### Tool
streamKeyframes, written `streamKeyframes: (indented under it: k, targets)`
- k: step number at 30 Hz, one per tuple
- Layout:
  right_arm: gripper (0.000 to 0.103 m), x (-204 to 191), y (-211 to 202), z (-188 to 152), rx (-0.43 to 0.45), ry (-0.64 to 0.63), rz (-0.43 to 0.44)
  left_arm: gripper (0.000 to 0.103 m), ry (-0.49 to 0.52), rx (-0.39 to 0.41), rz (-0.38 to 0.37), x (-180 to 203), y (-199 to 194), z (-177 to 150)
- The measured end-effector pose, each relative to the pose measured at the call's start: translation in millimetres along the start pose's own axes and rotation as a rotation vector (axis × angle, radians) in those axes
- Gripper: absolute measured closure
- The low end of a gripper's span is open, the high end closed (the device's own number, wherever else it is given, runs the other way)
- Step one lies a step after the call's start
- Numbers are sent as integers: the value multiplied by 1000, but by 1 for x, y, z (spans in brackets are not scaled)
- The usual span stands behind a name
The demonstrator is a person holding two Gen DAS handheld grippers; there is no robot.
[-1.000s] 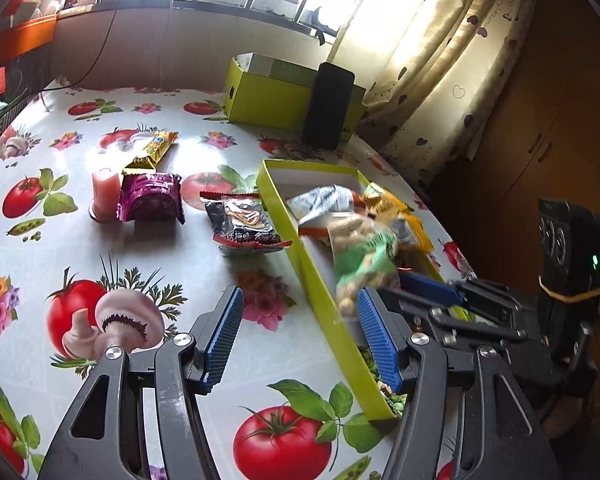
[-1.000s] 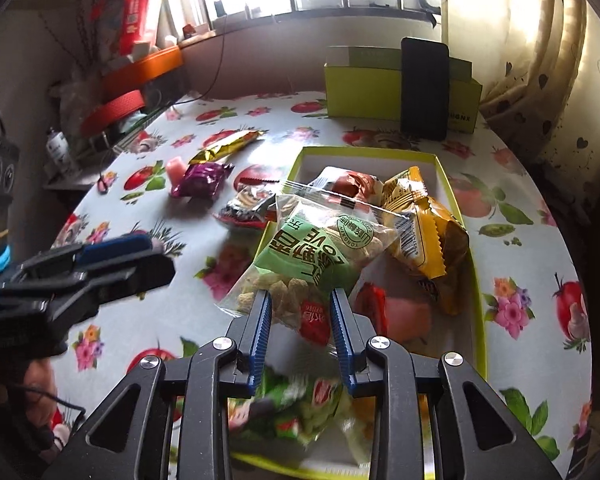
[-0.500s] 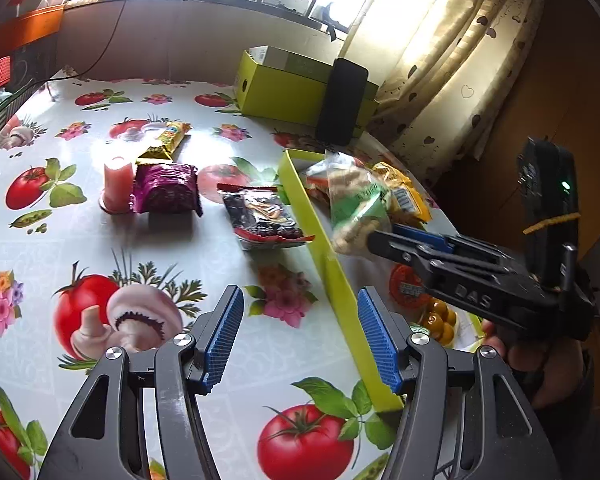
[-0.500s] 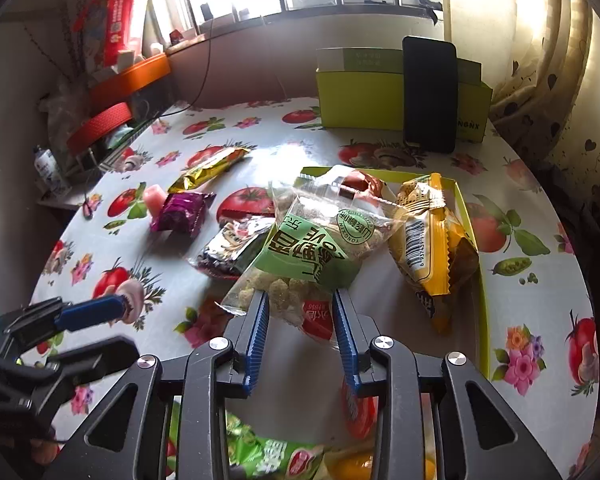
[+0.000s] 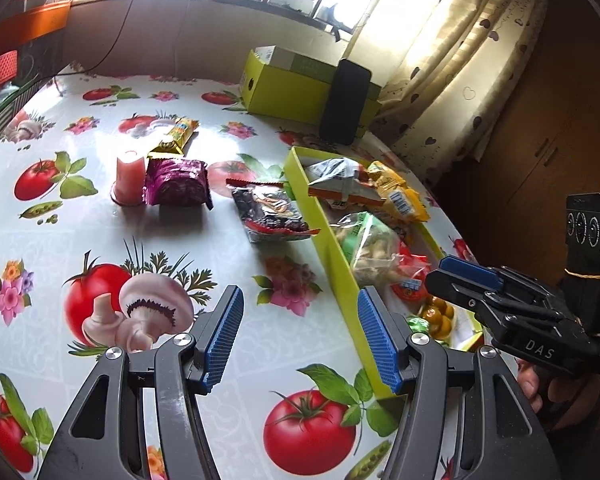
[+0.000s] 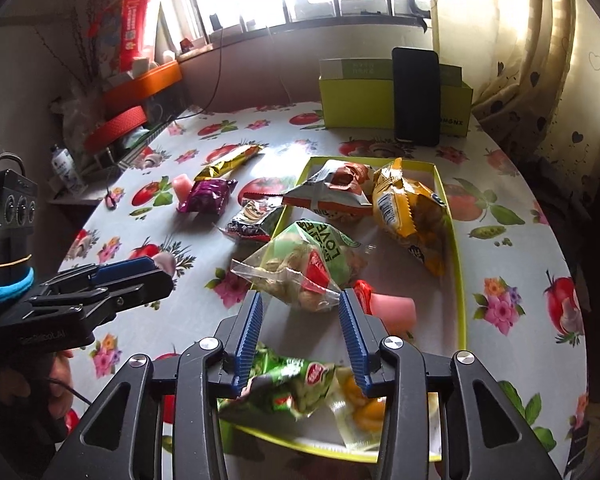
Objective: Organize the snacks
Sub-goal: 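Withdraw both open tools from the tray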
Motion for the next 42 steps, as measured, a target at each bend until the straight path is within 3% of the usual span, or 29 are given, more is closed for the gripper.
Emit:
streamKeyframes:
  k: [20,42]
  targets:
    - [62,-18,-8,-3,9,-20,18,43,-5,78,124,-16,-24,4]
    - [62,-27,-5,5,13,-33,22,43,10,74,137,-14,-12,14]
Point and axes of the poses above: each gripper's, at about its wrist camera, not at the fingertips, and y roughly the way its jaws point, x to its right, z to its top, the point moved 6 cm from there along y, roughly the way its jaws point, and after that the axes turned 15 degrees about z, right-handed, at the moved point
